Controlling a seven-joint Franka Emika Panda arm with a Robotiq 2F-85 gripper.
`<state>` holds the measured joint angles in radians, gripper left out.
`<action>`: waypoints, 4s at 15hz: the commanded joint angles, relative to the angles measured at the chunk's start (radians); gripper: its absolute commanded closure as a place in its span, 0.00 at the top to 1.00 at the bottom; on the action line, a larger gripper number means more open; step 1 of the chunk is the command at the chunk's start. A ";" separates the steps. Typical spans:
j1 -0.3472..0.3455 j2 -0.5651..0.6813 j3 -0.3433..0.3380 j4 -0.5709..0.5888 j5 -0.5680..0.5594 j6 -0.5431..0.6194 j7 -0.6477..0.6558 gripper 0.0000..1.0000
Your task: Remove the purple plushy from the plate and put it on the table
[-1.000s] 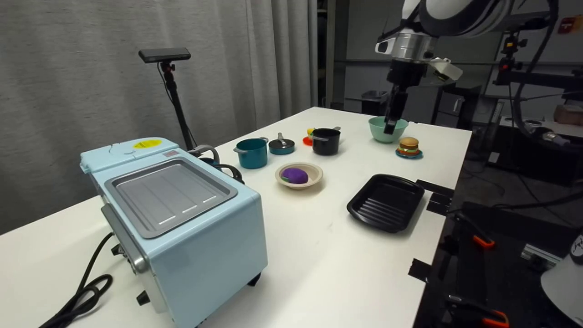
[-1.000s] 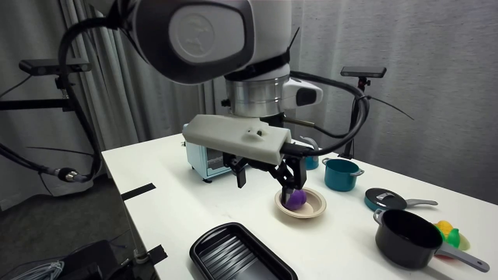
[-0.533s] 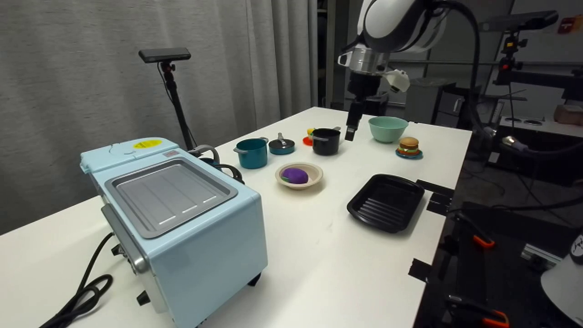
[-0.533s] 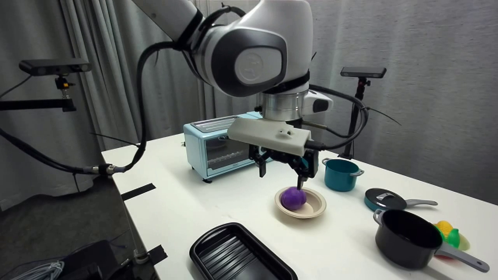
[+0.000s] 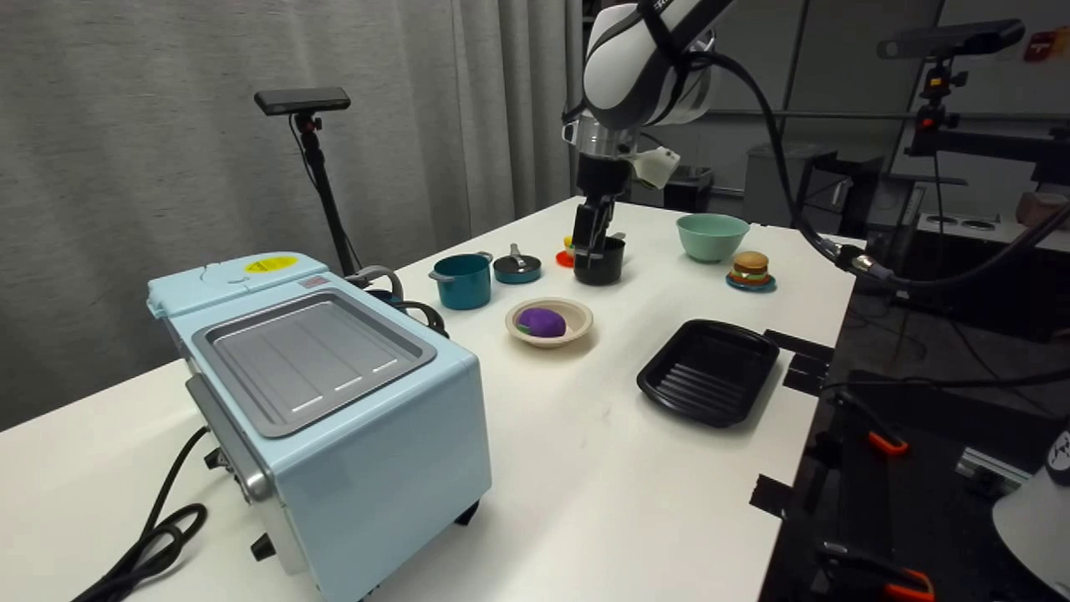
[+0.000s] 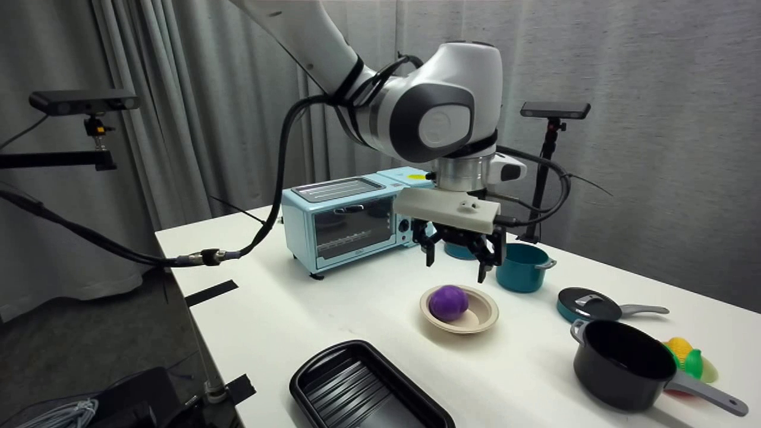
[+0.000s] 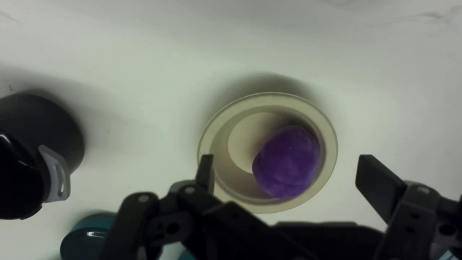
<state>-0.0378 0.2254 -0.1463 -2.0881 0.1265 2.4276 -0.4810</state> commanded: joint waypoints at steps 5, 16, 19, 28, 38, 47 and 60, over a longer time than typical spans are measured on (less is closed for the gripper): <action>-0.052 0.018 0.046 0.028 -0.017 -0.014 0.013 1.00; -0.082 0.178 0.163 0.106 0.026 0.105 -0.001 1.00; -0.061 0.253 0.195 0.119 -0.002 0.173 0.049 1.00; -0.022 0.337 0.155 0.171 -0.165 0.320 0.213 1.00; -0.023 0.381 0.136 0.199 -0.189 0.334 0.250 1.00; -0.039 0.400 0.144 0.236 -0.180 0.324 0.244 0.37; -0.131 0.129 0.331 0.162 0.060 0.260 0.141 0.06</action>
<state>-0.1153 0.4322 0.1004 -1.8705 0.0791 2.7260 -0.2709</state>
